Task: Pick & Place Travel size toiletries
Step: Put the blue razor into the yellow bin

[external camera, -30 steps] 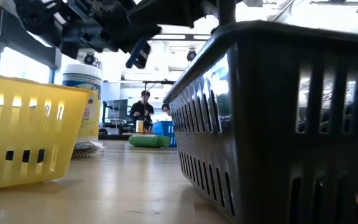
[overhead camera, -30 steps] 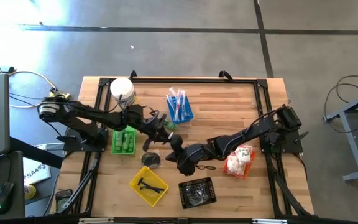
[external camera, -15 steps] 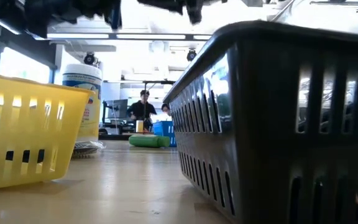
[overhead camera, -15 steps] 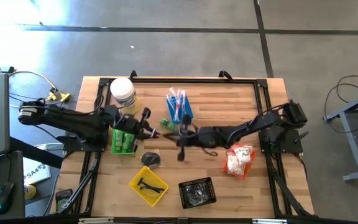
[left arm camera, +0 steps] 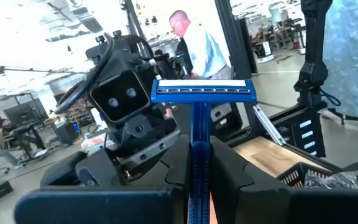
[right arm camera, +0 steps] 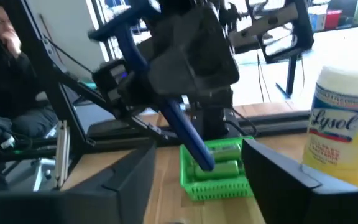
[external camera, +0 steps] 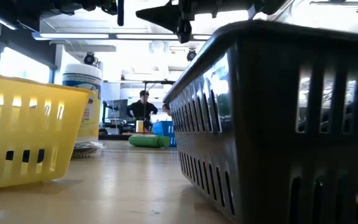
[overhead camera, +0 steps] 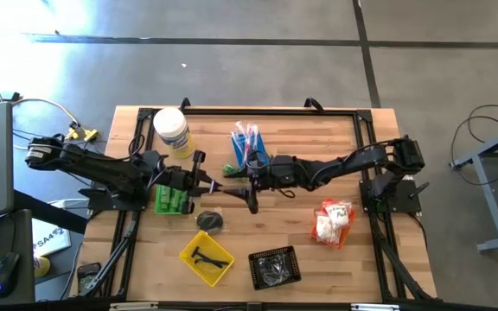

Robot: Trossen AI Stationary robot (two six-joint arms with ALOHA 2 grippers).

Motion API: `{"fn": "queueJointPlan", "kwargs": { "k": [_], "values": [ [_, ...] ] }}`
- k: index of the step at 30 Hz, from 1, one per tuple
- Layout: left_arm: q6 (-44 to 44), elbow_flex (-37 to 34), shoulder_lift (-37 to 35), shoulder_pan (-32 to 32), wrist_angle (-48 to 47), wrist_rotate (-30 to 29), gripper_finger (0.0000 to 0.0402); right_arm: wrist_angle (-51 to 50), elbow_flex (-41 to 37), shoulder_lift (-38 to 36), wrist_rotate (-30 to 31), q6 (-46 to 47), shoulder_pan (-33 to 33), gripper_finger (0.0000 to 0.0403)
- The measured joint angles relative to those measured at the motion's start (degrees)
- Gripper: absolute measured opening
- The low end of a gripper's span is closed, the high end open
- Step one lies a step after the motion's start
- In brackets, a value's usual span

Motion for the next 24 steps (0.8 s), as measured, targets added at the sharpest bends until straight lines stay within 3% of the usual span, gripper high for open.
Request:
{"fn": "queueJointPlan", "kwargs": {
  "k": [6,24],
  "values": [
    [0.1,0.0,0.8,0.0,0.7,-0.8,0.0027,3.2,0.0,0.0,0.0,-1.4,0.4,0.0259],
    [-0.9,1.4,4.9,0.0,4.9,-1.3,0.0027,3.2,3.1,3.6,2.5,-3.9,0.5,0.0237]
  ]
}}
